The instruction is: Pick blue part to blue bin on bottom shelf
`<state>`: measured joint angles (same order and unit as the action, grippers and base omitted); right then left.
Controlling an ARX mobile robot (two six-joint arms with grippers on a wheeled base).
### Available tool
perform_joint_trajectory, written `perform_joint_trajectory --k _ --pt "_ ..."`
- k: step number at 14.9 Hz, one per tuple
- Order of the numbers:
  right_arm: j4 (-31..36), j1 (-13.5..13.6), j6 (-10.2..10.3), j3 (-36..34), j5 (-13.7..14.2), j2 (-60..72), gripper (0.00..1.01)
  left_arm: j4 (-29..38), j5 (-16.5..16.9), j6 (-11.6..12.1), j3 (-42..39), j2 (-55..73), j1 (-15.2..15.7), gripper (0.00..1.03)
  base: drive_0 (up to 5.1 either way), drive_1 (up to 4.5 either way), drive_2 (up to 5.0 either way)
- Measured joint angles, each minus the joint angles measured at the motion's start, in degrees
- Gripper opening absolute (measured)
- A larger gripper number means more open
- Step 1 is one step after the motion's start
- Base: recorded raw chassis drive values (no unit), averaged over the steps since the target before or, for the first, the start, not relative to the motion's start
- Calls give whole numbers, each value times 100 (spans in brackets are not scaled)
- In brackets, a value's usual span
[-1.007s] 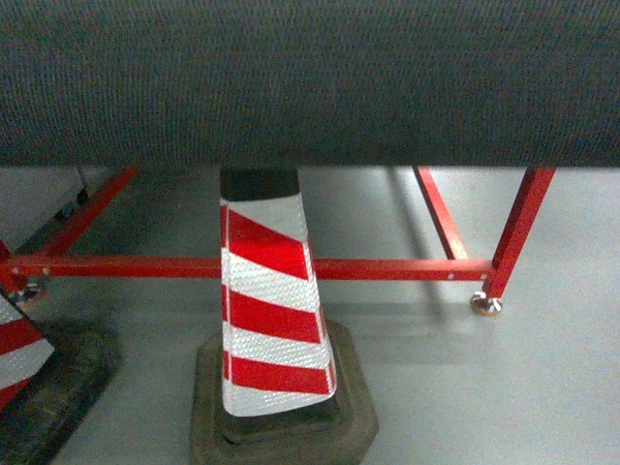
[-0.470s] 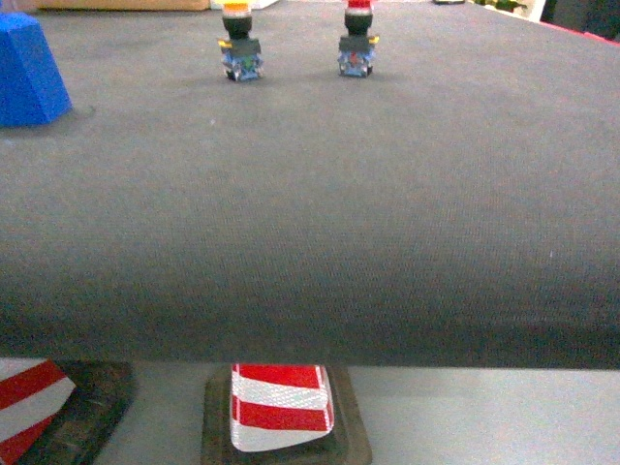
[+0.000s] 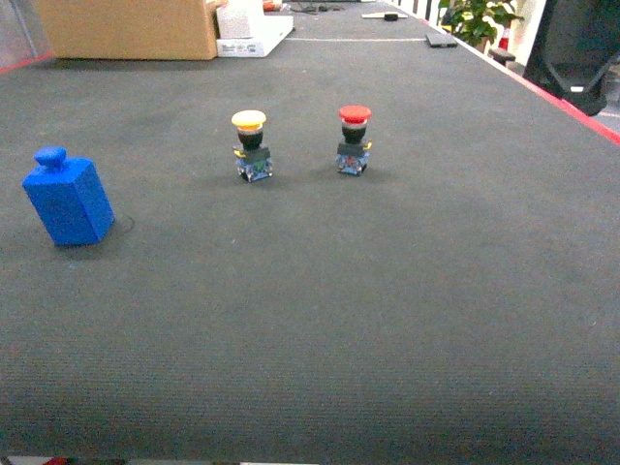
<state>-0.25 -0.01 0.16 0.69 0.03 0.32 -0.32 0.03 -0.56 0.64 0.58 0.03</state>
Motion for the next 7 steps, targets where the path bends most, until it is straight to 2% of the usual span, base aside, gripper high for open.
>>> perform_joint_trajectory --k 7 --pt "-2 0 0 0 0 0 98 0 -4 0 2 0 0 98 0 0 0"
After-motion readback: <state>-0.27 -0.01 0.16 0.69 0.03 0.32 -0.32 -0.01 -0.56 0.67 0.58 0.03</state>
